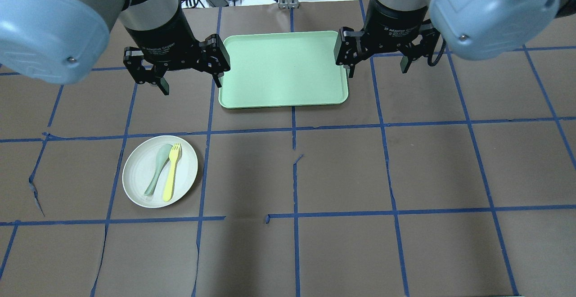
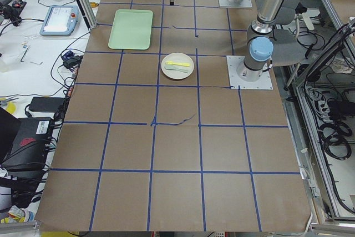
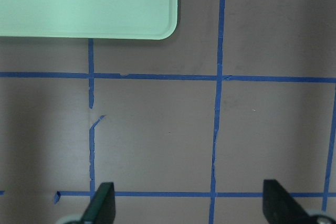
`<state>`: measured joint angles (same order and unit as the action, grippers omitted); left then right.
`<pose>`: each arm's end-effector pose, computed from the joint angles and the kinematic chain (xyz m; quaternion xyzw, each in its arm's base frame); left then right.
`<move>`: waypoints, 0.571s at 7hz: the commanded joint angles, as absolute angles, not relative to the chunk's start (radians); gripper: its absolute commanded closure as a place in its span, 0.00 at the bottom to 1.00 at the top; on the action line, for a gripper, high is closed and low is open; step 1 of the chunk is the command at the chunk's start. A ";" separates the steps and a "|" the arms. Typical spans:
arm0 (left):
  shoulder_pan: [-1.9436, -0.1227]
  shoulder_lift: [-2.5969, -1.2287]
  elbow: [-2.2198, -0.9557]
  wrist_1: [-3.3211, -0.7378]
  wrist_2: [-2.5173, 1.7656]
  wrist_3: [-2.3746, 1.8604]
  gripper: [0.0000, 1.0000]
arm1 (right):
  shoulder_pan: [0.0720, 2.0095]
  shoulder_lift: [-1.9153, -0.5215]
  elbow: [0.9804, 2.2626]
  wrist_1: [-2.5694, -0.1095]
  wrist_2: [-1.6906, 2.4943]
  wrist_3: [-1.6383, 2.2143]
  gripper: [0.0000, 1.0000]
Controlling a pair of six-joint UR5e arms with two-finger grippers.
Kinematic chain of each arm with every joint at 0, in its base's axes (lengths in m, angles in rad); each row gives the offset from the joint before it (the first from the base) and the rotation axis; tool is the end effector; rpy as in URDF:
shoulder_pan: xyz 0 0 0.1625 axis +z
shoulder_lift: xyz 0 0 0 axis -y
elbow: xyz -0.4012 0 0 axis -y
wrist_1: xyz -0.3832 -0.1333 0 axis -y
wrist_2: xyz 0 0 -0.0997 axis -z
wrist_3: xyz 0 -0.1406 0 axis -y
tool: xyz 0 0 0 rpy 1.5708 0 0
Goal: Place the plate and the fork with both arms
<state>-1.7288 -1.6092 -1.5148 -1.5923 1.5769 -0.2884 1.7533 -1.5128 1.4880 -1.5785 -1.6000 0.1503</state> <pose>-0.2091 -0.4707 0.4292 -0.0651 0.9979 0.0012 0.0034 0.2197 -0.4786 0.4353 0.0159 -0.9996 0.0184 0.0117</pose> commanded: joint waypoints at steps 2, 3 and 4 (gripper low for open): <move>-1.708 -1.617 -1.516 -1.589 1.578 -0.226 0.03 | 1.753 -1.513 1.488 -1.577 -1.601 0.150 0.00; -1.615 -1.614 -1.535 -1.588 1.574 -0.063 0.03 | 1.753 -1.513 1.489 -1.578 -1.600 0.150 0.00; -1.491 -1.603 -1.599 -1.574 1.566 0.053 0.03 | 1.753 -1.513 1.489 -1.577 -1.598 0.150 0.00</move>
